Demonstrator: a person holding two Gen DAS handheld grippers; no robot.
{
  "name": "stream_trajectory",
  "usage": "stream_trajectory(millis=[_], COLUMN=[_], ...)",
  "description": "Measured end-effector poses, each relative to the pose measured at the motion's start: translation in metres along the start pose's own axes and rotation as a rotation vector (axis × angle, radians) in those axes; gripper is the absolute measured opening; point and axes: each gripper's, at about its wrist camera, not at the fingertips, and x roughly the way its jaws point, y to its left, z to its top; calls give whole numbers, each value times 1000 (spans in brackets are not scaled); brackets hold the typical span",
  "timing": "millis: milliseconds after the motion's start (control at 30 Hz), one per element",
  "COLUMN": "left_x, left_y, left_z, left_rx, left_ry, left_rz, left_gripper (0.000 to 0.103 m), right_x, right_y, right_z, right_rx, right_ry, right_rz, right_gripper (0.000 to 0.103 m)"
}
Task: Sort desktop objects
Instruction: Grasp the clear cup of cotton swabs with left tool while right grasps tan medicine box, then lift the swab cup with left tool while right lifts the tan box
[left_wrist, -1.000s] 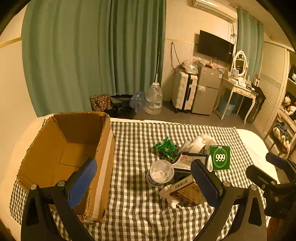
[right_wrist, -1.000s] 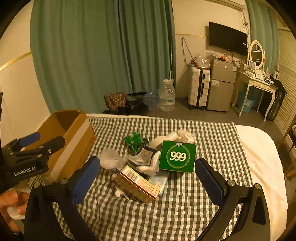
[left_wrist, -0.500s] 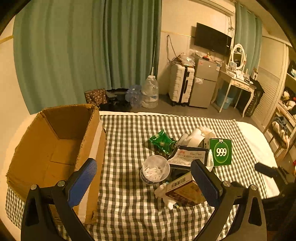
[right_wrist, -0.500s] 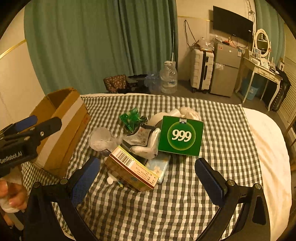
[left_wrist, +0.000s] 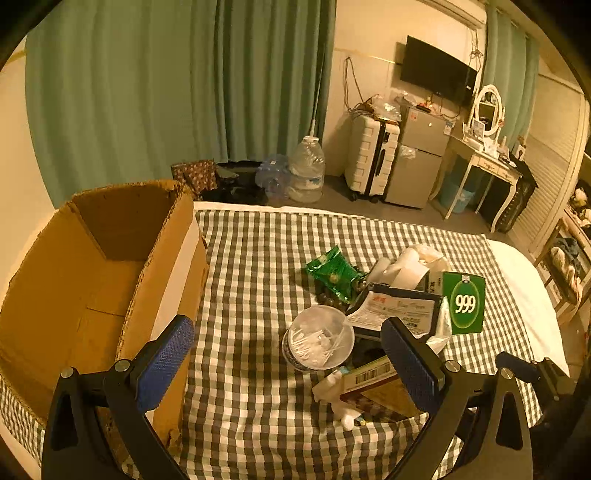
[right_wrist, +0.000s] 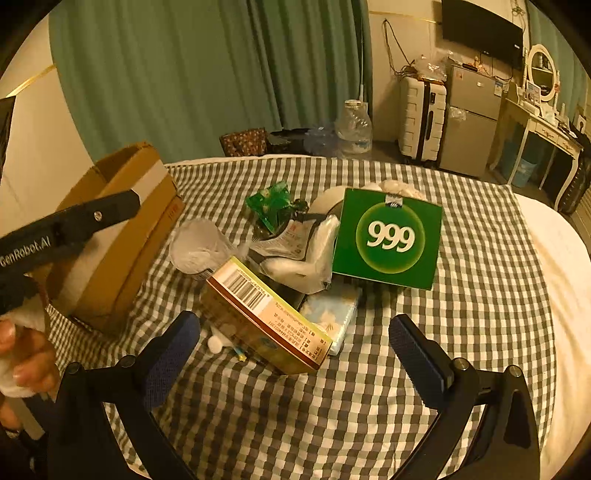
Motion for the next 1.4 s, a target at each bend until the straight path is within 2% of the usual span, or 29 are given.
stream_trajectory(millis=[333, 433, 467, 500, 633, 800, 867, 967, 1133, 1233, 1267, 1300, 1333, 1367, 1400], left_x=[20, 29, 30, 31, 33, 38, 39, 37, 39, 38, 38, 38, 38, 40, 41], left_y=[1, 2, 2, 2, 1, 1, 2, 1, 1, 1, 1, 2, 2, 1, 1], left_z=[-3, -4, -4, -5, -6, -8, -10, -13, -15, -16, -16, -16, -17, -15, -15], left_rx=[3, 0, -1, -2, 6, 7, 3, 5, 6, 4, 2, 0, -1, 0, -1], left_ry=[58, 75, 81, 84, 88, 99, 104, 102, 110, 109, 109, 111, 114, 118, 122], left_rz=[3, 13, 14, 12, 11, 12, 9, 9, 4, 4, 1, -1, -1, 1, 3], left_gripper=[103, 103, 103, 103, 103, 103, 103, 103, 103, 103, 103, 103, 103, 103, 103], right_x=[44, 50, 52, 54, 50, 42, 39, 33, 34, 36, 36, 37, 36, 36, 37], right_y=[9, 15, 17, 19, 19, 9, 6, -3, -7, -5, -5, -5, -6, -7, -7], right_z=[-12, -16, -17, -19, -21, -21, -19, -16, -16, -16, -14, -12, -10, -9, -8], right_rx=[-90, -124, -141, -160, -201, -142, -114, -47, -22, -36, -40, -43, -46, -46, -44], right_ry=[93, 102, 109, 121, 114, 115, 107, 97, 99, 71, 73, 70, 57, 38, 30], right_rz=[3, -20, -39, -51, -103, -53, -48, 1, 40, 17, 8, 8, 14, 23, 40], right_gripper=[102, 84, 73, 66, 53, 39, 18, 0, 0, 5, 20, 53, 69, 83, 83])
